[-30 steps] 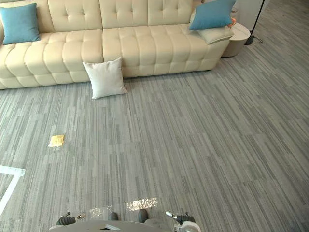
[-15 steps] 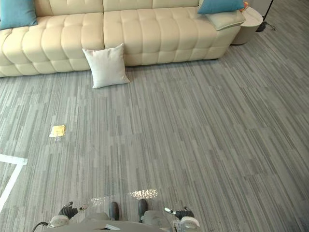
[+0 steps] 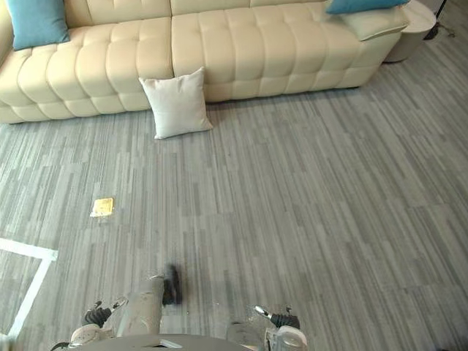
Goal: Pick up cushions and gather them together orderly.
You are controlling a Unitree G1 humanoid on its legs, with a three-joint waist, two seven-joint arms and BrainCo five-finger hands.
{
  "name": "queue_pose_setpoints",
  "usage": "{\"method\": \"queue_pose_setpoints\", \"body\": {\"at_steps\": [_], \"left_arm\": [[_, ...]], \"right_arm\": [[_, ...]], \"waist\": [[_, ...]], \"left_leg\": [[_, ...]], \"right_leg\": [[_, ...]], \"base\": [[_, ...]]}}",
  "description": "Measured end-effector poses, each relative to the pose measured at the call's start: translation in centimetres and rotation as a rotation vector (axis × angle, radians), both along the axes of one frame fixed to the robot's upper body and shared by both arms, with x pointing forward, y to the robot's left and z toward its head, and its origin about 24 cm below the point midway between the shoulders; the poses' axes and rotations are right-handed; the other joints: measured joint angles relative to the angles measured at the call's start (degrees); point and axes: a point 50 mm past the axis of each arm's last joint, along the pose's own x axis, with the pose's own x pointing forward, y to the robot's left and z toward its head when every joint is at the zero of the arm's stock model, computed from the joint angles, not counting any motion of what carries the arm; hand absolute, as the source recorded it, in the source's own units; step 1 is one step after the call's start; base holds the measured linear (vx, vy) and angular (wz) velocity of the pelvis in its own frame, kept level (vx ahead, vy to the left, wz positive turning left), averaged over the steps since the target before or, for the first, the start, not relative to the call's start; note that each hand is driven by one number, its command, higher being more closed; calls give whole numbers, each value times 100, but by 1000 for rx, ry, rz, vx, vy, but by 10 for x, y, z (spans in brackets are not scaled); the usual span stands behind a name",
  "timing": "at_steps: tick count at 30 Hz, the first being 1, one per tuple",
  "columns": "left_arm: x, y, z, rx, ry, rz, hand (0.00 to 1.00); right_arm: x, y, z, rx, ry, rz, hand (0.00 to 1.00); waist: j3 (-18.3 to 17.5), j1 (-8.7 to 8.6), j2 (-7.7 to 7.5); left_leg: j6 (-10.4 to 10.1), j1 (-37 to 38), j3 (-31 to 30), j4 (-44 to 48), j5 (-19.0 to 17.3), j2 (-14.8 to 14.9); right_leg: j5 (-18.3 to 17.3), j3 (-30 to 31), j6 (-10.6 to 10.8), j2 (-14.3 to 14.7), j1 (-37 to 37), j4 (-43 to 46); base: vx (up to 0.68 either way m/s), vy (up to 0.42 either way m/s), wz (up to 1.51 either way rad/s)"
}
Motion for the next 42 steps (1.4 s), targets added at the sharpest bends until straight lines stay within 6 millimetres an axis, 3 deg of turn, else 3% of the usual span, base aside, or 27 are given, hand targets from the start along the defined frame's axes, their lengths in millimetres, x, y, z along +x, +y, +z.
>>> {"method": "queue_pose_setpoints", "body": {"at_steps": [1,2,4,5,6,7,8,9,10,11,13,15,17,19,20,22,25,27,28,31,33,36,37,38,39,40,42], "left_arm": [[1,6,2,16,-7,11,0],[2,8,2,21,-10,10,0],[1,11,2,28,-9,15,0],[0,11,2,28,-8,15,0],[0,10,2,28,-8,13,0],[1,10,2,30,-5,4,0],[2,11,3,34,-9,-8,0],[4,11,4,35,-14,-12,0],[7,11,5,32,-25,-9,0],[9,10,5,28,-29,-7,0],[15,6,6,10,-52,7,0],[17,2,6,-3,-63,12,0],[28,-8,7,-28,-85,-4,0],[32,-17,6,-46,-92,-24,0],[35,-25,4,-66,-82,-40,0],[44,-38,5,-101,-100,-74,0],[44,-45,5,-115,-105,-75,0],[51,-48,8,-124,-136,-70,0],[53,-48,10,-127,-156,-46,0],[55,-40,12,-109,-173,-27,0],[57,-37,15,-98,-192,-29,0],[59,-36,15,-92,-192,-38,0],[58,-36,15,-92,-187,-39,0],[57,-35,14,-92,-183,-40,0],[57,-27,14,-70,-173,-44,0],[56,-19,14,-49,-168,-45,0],[55,-14,14,-49,-167,-30,0]], "right_arm": [[7,16,-1,40,-20,11,0],[9,24,-1,59,-26,11,0],[8,28,-2,71,-27,8,0],[8,28,-2,72,-27,8,0],[9,29,-2,73,-30,10,0],[10,30,-1,75,-36,14,0],[10,31,-2,81,-34,26,0],[11,30,-1,76,-39,30,0],[15,28,2,68,-56,35,0],[16,26,3,61,-67,35,0],[22,23,8,48,-99,37,0],[28,22,13,40,-141,39,0],[33,22,17,36,-175,40,0],[34,20,18,34,-182,38,0],[40,16,21,36,-201,40,0],[45,9,22,34,-197,27,0],[40,12,18,39,-167,41,0],[36,13,14,41,-141,51,0],[35,11,14,34,-137,47,0],[26,10,10,37,-102,40,0],[20,10,8,38,-84,35,0],[15,9,7,42,-77,12,0],[10,8,5,44,-63,-3,0],[7,8,4,44,-56,-4,0],[8,17,2,67,-46,3,0],[14,26,2,86,-59,13,0],[16,37,1,116,-63,13,0]], "waist": [[-52,-13,-154],[-71,-18,-198],[-191,46,-372],[-203,80,-392],[-210,137,-416],[-209,137,-415],[-204,67,-399],[-196,44,-387],[-184,42,-374],[-155,27,-329],[-92,-22,-208],[-76,-138,-128],[-64,-244,-144],[-80,-318,-170],[-62,-350,38],[-8,-377,138],[-18,-429,199],[17,-397,292],[70,-319,372],[112,-210,384],[102,-151,351],[101,-104,307],[95,-60,296],[91,-32,286],[72,-39,50],[24,-88,-87],[-37,28,-232]], "left_leg": [[158,-129,49,288,-365,-73],[208,-168,50,392,-503,-103],[494,-154,214,935,-1030,-203],[515,-96,265,1054,-1198,-220],[570,84,359,1182,-1443,-262],[603,323,432,1204,-1625,-318],[654,598,438,1193,-1788,-365],[651,736,444,1185,-1871,-370],[586,1097,473,1079,-2025,-370],[530,1480,507,899,-2087,-353],[397,2230,582,482,-2172,-240],[190,2738,604,179,-2251,-53],[-41,3151,599,-101,-2325,76],[-140,3605,508,-515,-2356,42],[-167,3827,49,-725,-2341,124],[-101,3660,-709,-934,-1922,-184],[-237,3494,-910,99,-1357,-25],[-735,2543,-1257,2384,-626,295],[-710,1848,-1078,3773,-557,651],[-285,1161,-366,4224,-912,909],[-31,681,238,3190,-1105,905],[36,511,762,1443,-1000,712],[108,555,820,-45,-391,424],[265,633,755,-388,214,336],[603,724,779,-455,456,60],[702,664,747,-383,342,-5],[778,644,732,-9,-7,1]], "right_leg": [[172,102,-87,-74,-37,105],[241,128,-65,-77,-111,265],[345,109,91,-273,-341,983],[375,123,142,-316,-347,1174],[510,143,395,-402,-471,1730],[781,178,787,-474,-722,2515],[1154,272,1406,-473,-1138,3650],[1211,260,1468,-461,-1406,4283],[1172,68,1314,-440,-1914,5297],[1054,-161,1011,-432,-2231,5773],[774,-633,515,-371,-2700,5950],[507,-1100,319,-304,-3176,5553],[477,-1449,266,-220,-3695,4421],[1009,-1357,162,-33,-3745,2526],[1555,-1369,-283,186,-3587,2447],[1311,-1247,-469,173,-3570,2647],[798,-1466,-478,211,-2907,2655],[539,-1626,-472,318,-2230,2252],[403,-1631,-559,454,-1828,2008],[336,-1633,-463,420,-961,1440],[388,-1647,-209,234,-447,989],[426,-1719,1,16,8,595],[362,-1756,133,-91,267,446],[294,-1716,245,-110,367,428],[263,-1589,289,-294,457,373],[512,-1412,144,-300,402,302],[981,-1089,108,-281,542,161]], "base": [[377,252,-22],[717,427,-8],[566,305,-4],[433,213,-19],[519,225,-28],[572,210,-26],[424,121,-14],[442,39,-15],[438,-30,-23],[451,-59,-28],[370,-104,-29],[413,-171,-13],[486,-266,8],[561,-297,27],[583,-247,14],[440,-172,13],[421,-190,42],[413,-138,36],[329,-37,-1],[346,49,-13],[433,162,-5],[473,229,6],[577,325,10],[554,315,16],[509,276,24],[436,244,27],[447,255,17]]}}
